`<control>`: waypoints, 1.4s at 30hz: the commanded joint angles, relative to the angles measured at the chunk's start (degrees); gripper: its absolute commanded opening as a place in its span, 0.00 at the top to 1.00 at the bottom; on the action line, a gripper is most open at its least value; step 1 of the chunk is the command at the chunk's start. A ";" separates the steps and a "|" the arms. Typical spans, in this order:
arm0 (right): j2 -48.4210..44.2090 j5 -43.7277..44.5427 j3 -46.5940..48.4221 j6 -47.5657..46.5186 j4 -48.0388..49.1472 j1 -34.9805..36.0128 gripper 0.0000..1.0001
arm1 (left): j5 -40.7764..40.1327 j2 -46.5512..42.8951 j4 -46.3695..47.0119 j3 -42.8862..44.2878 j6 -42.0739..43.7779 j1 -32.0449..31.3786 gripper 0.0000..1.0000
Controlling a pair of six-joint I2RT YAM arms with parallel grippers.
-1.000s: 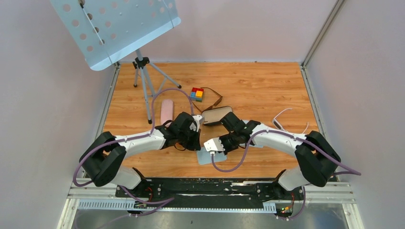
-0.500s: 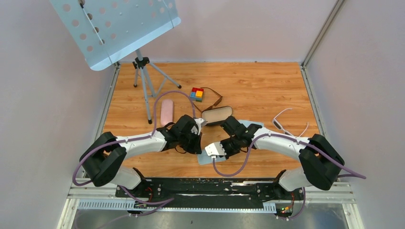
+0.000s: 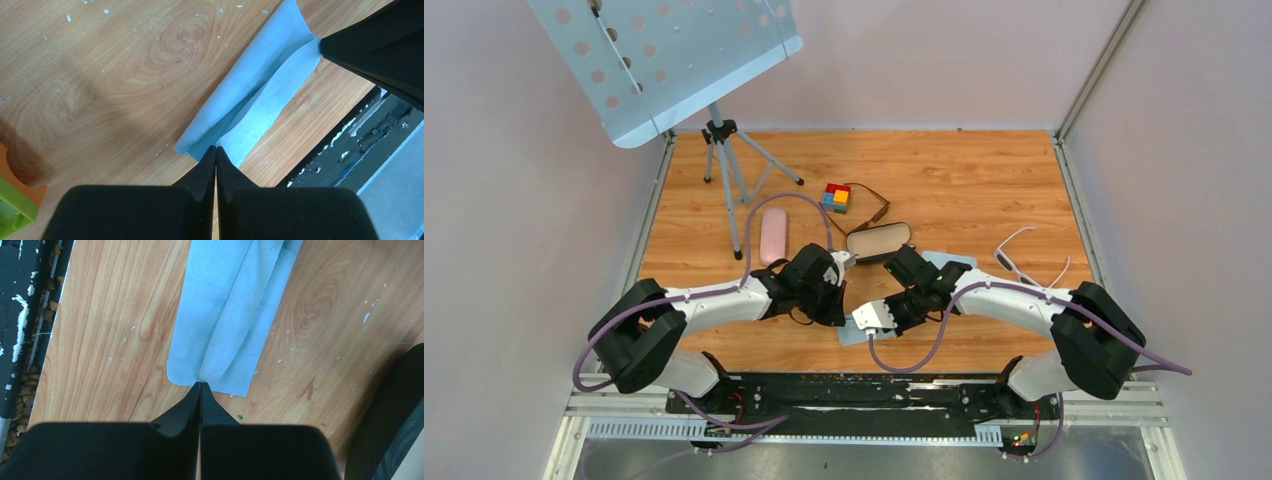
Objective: Organize the sunglasses
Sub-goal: Fold the glasses cleaning cloth at the center of the board.
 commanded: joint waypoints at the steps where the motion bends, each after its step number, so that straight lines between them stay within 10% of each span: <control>1: -0.91 -0.29 -0.54 0.53 -2.29 1.15 1.00 | 0.91 -2.10 -0.48 -0.39 -0.12 -0.57 1.00; 42: -0.17 0.94 -2.11 -0.08 -1.59 2.23 1.00 | 2.59 0.54 -0.43 -1.00 -0.45 -1.47 1.00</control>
